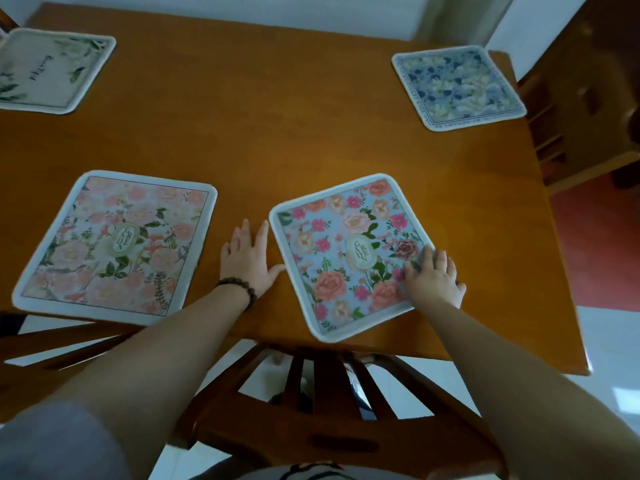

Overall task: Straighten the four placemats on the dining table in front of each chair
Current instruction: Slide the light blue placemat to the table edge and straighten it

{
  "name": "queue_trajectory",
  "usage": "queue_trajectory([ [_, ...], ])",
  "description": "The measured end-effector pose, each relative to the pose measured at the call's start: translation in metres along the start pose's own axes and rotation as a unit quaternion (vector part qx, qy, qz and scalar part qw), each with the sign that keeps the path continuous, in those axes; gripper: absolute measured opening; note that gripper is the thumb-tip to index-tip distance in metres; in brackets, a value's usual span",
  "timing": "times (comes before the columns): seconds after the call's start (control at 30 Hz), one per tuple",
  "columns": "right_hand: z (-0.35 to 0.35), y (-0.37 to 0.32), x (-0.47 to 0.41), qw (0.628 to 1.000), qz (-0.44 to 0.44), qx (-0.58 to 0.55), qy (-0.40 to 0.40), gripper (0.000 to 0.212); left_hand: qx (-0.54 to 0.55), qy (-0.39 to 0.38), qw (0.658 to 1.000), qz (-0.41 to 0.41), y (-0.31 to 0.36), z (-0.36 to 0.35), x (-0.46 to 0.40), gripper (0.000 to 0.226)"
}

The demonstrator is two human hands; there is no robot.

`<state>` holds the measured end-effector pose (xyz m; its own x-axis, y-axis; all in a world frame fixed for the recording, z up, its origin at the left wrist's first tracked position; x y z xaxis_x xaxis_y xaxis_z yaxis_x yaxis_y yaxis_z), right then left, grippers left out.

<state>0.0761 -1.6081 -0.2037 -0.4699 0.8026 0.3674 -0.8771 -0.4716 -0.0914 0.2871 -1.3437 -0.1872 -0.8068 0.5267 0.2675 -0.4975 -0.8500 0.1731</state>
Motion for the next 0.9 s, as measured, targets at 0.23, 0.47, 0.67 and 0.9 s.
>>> queue_trajectory([
  [0.23,-0.017,-0.01,0.061,1.0,-0.014,0.006,0.005,0.071,0.057,-0.017,0.998,-0.007,0.021,-0.004,0.005,0.104],
  [0.47,-0.004,-0.029,0.028,0.996,0.028,-0.081,0.014,0.081,0.063,-0.055,0.996,0.024,0.026,-0.039,0.043,0.12],
  [0.67,-0.004,-0.039,-0.006,0.995,0.033,-0.095,-0.014,0.077,0.075,-0.087,0.993,-0.036,0.033,-0.041,0.025,0.123],
  [0.9,-0.012,0.008,0.024,0.986,-0.005,-0.164,0.016,0.081,0.072,-0.113,0.985,-0.104,0.035,-0.032,0.014,0.12],
])
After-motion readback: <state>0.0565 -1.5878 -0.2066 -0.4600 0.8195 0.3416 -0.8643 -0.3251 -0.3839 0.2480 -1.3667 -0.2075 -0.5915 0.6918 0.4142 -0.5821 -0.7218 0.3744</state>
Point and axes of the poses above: each hand's wrist, its own x-axis away from the middle knuckle, its own z-axis out of the back of the hand, y = z × x, the point moved 4 cm from there along -x, towards the middle knuckle
